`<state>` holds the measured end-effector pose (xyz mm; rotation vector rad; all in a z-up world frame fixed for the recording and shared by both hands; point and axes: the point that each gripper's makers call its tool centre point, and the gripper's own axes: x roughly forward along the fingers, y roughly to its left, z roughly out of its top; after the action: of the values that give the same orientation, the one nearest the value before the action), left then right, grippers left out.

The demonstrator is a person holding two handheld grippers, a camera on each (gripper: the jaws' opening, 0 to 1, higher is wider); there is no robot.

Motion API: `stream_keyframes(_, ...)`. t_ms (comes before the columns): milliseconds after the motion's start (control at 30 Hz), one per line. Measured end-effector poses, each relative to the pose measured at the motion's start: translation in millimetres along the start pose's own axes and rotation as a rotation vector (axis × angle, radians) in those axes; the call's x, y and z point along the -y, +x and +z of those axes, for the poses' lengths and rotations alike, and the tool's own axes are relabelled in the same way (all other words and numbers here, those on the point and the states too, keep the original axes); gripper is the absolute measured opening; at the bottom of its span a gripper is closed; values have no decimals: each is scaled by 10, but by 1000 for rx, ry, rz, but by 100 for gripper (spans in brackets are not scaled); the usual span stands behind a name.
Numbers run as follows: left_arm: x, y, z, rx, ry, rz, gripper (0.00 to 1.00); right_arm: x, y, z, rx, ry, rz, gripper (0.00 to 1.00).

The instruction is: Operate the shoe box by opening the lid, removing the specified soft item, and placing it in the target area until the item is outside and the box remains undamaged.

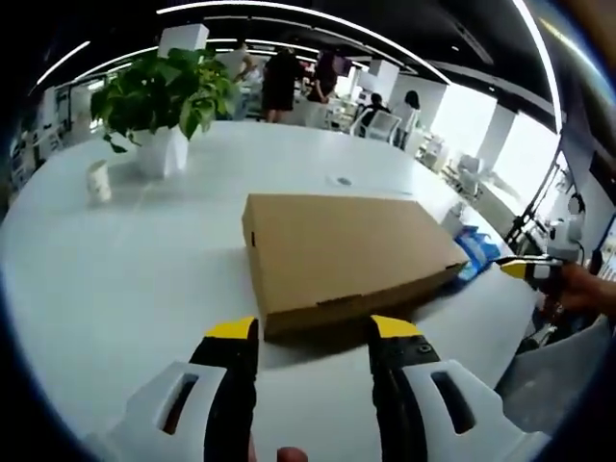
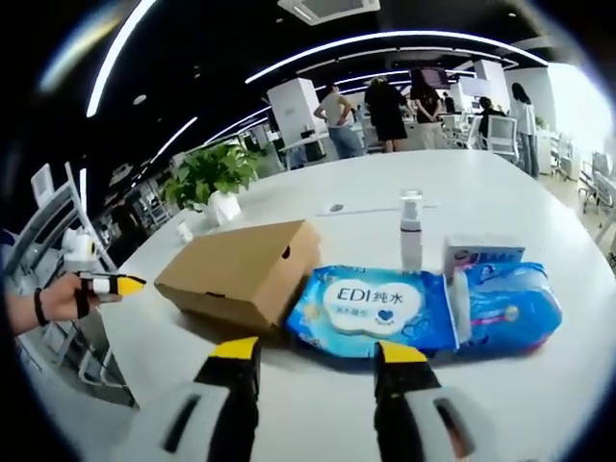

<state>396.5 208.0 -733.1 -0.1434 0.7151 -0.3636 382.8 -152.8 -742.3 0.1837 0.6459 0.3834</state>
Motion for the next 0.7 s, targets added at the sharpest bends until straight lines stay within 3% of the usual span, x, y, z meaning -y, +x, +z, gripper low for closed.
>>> stream_keyframes(400,445,-275,-58,41,45,-20,49,414,-674,139,105,26,-92,50)
stream_keyframes(700,702,-366,-99,67,44,-41,54,526,-858,69,118,16,-100,53)
